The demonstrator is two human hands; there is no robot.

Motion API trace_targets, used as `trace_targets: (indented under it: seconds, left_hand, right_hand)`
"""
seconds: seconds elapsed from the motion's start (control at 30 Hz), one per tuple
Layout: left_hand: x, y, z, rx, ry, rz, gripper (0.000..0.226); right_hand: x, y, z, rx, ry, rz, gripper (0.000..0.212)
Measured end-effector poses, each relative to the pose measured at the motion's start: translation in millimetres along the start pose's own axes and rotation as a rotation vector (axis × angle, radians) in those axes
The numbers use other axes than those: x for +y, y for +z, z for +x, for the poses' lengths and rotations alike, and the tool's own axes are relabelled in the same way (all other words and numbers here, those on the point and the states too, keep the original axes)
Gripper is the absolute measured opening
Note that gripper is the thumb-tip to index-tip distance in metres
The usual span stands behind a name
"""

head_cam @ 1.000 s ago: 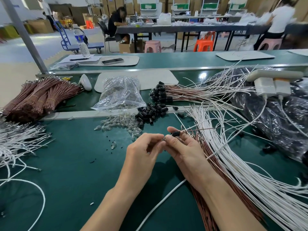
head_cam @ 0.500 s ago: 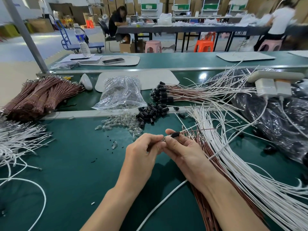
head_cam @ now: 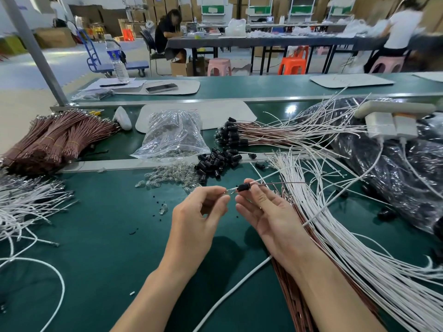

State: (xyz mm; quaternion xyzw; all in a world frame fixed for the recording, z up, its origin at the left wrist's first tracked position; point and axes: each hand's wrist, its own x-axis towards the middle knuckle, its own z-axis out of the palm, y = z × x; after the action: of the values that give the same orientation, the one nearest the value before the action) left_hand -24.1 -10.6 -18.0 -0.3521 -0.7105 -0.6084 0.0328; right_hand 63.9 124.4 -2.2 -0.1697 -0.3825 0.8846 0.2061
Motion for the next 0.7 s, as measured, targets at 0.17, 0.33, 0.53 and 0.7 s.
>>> trace_targets:
  seconds: [0.17, 0.33, 0.53, 0.7]
  left_hand:
    - [1.4, 2.8, -0.9, -0.038, 0.029, 0.024, 0.016]
    - [4.3, 1.4, -2.5, -0.041, 0.017, 0.028, 0.031]
    - [4.1, 1.0, -3.8, -0.025, -0.059, -0.043, 0.035]
    - [1.6, -0.8, -0.1, -0.047, -0.04, -0.006, 0.036]
  right_hand:
    - [1.5, 4.9, -2.2, -0.019, 0.005, -0.125, 0.017]
    - [-0.4, 8.3, -5.7, -0.068, 0.031, -0.189, 0.018]
    - [-1.0, 7.1, -7.8, -0.108, 0.067, -0.199, 0.015]
    - [1.3, 6.2, -6.8, -0.06, 0.001, -0.195, 0.009]
